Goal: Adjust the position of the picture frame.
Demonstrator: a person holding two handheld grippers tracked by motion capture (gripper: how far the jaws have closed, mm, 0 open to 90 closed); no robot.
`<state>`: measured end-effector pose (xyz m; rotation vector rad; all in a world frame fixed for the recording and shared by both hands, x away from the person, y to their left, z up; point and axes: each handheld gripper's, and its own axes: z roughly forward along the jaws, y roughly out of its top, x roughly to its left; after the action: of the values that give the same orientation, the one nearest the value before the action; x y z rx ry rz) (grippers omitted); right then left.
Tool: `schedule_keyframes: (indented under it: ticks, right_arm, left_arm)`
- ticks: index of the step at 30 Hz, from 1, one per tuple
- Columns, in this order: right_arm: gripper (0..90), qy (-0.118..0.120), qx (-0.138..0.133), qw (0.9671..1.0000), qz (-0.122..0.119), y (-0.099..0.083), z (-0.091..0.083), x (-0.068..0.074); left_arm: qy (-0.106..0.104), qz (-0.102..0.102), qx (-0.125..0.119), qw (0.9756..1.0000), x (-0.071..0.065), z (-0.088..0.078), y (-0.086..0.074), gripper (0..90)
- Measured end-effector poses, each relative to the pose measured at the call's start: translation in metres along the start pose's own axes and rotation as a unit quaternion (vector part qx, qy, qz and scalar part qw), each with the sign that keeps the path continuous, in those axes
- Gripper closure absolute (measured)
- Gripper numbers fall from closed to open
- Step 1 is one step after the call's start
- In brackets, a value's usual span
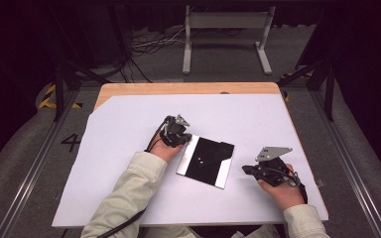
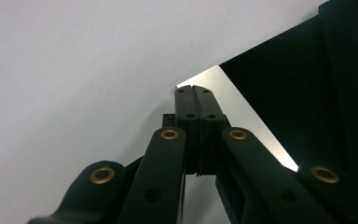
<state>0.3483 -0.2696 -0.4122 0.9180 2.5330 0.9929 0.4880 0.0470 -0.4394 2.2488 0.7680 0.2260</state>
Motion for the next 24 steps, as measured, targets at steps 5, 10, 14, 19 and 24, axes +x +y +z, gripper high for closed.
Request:
schedule_keyframes:
  ticks: [5, 10, 14, 19, 24]
  right_arm:
    - [89.8, 0.033, 0.019, 0.9986, -0.036, 0.007, 0.015, 0.009]
    - [89.9, 0.081, 0.048, 0.9915, -0.090, 0.014, 0.032, 0.023]
    - [89.9, 0.099, 0.058, 0.9868, -0.114, 0.017, 0.040, 0.027]
    - [90.0, 0.125, 0.038, 0.9835, -0.125, 0.025, 0.043, 0.030]
    - [89.9, 0.149, 0.065, 0.9694, -0.184, 0.049, 0.071, 0.063]
  left_arm:
    - [0.006, -0.018, -0.020, 0.9996, 0.008, -0.024, -0.009, 90.0]
    - [0.019, -0.024, -0.023, 0.9993, 0.015, -0.045, -0.021, 90.0]
    - [0.026, -0.031, -0.026, 0.9988, 0.019, -0.063, -0.030, 90.0]
    - [0.042, -0.051, -0.041, 0.9970, 0.025, -0.087, -0.043, 90.0]
    - [0.055, -0.074, -0.040, 0.9949, 0.031, -0.102, -0.063, 90.0]
